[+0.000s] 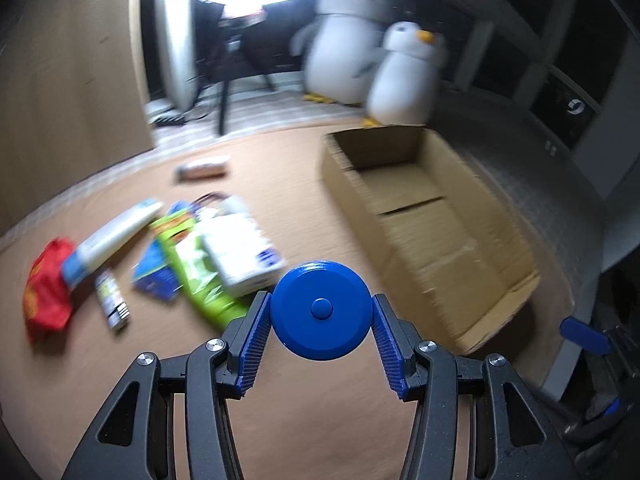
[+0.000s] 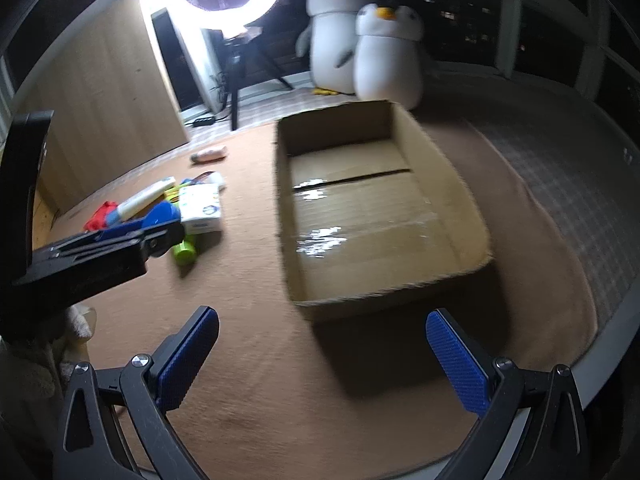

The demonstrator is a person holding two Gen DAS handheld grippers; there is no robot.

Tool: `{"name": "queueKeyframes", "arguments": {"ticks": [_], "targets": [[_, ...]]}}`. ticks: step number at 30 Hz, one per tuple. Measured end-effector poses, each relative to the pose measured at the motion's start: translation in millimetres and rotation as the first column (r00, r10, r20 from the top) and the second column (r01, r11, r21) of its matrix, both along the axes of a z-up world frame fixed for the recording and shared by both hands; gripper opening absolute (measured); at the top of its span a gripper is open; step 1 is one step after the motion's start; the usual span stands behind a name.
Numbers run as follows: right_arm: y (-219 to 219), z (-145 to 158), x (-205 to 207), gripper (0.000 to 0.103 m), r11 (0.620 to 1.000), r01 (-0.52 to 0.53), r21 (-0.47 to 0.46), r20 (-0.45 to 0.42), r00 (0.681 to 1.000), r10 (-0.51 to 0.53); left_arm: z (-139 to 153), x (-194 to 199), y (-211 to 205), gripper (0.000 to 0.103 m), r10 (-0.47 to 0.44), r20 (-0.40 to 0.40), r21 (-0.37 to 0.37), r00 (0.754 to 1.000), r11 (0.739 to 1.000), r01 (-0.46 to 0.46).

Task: Organize objects
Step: 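Carry the tape measure into the cardboard box and open the left tool, then move the left tool to the white tissue pack and grasp it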

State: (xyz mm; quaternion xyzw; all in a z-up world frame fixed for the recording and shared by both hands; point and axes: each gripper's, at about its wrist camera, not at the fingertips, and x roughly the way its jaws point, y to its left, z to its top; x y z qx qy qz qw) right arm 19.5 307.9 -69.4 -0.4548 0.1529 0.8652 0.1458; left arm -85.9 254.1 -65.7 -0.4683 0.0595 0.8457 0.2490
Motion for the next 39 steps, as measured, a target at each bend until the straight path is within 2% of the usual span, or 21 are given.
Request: {"name": "queueKeyframes", "arguments": {"ticks": [10,17,19,20,29,39], "targets": [[41.9,-3.7,33.0,0.103,0.995,0.1,0.002,0.011,0.995,-0.1,-5.1,5.6,88.3,0.054,-0.127,0.002,-0.01,0.992,0.992,0.127],[65.6,-7.3,47.3,0.103,0.988,0.152,-0.009,0.018,0.988,-0.152,-9.3,7.5,111.0,0.055,-0.146,0.003,0.0,0.989,0.989,0.146],[67.6,-7.3,48.7,0.103,0.987,0.158,-0.009,0.018,0.987,-0.158,-9.4,5.1,110.3,0.073,-0.141,0.014,0.007,0.99,0.99,0.141],[68.7,-7.5,49.0,0.103,0.987,0.159,-0.01,0.018,0.987,-0.158,-8.5,5.2,109.7,0.074,-0.136,0.009,0.013,0.991,0.991,0.136],[74.0,-10.2,49.1,0.103,0.989,0.149,-0.019,0.015,0.989,-0.148,-4.6,-10.3,86.7,0.074,-0.067,-0.012,-0.002,0.998,0.998,0.067],[66.4,-11.5,40.9,0.103,0.994,0.109,-0.03,0.013,0.994,-0.108,-9.4,-49.8,34.0,0.074,0.073,-0.02,-0.048,0.997,0.996,-0.074]]}}
